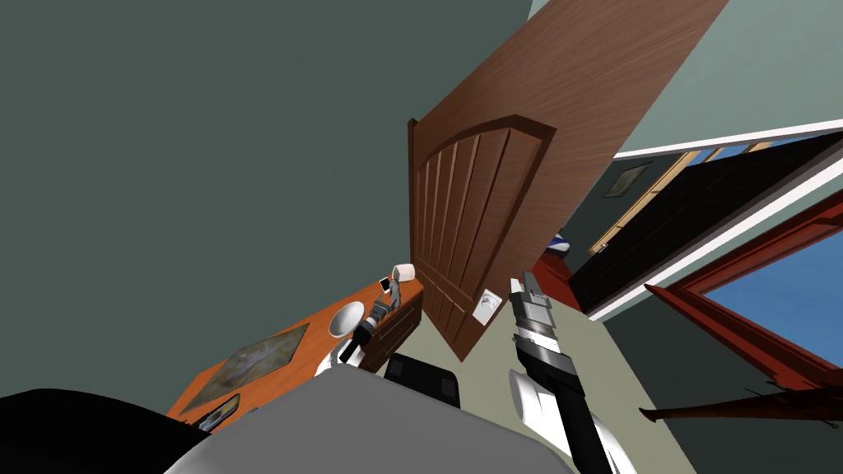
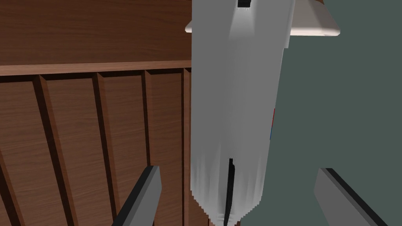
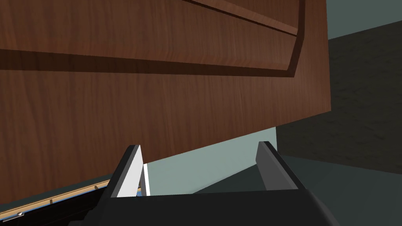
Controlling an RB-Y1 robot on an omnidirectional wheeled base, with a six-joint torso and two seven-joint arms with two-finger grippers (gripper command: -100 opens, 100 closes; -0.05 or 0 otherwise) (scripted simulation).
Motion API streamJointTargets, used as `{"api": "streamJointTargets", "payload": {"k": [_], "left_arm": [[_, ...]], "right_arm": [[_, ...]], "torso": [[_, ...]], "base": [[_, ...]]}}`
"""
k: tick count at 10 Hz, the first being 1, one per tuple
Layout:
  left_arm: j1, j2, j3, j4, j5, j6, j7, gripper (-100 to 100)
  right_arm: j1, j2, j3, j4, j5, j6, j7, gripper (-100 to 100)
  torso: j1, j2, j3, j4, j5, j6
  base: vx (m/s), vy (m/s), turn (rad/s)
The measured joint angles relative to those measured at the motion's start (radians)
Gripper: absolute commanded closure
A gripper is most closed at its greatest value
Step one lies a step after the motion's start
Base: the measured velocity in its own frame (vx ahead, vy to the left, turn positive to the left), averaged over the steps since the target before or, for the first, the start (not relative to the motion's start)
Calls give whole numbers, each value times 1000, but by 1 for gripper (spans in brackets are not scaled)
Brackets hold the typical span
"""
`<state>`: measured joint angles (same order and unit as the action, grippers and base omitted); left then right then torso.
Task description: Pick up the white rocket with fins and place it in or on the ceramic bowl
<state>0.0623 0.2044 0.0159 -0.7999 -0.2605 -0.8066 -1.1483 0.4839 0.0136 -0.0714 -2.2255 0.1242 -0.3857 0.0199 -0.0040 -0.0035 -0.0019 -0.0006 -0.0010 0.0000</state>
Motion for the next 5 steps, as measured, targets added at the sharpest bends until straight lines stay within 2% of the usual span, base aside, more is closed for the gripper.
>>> {"api": "streamJointTargets", "payload": {"k": [1,2,5], "left_arm": [[18,14,7,-6,8,-9,6,-100],[28,37,15,6,19,-32,17,-100],[92,58,16,-72,25,-17,39,-100]], "right_arm": [[0,0,0,0,0,0,0,0],[0,0,0,0,0,0,0,0],[0,0,0,0,0,0,0,0]], "torso": [[0,0,0,0,0,0],[-1,0,0,0,0,0],[1,3,1,1,0,0]], "base": [[75,-75,-184],[50,-51,-31],[23,-23,-26]]}}
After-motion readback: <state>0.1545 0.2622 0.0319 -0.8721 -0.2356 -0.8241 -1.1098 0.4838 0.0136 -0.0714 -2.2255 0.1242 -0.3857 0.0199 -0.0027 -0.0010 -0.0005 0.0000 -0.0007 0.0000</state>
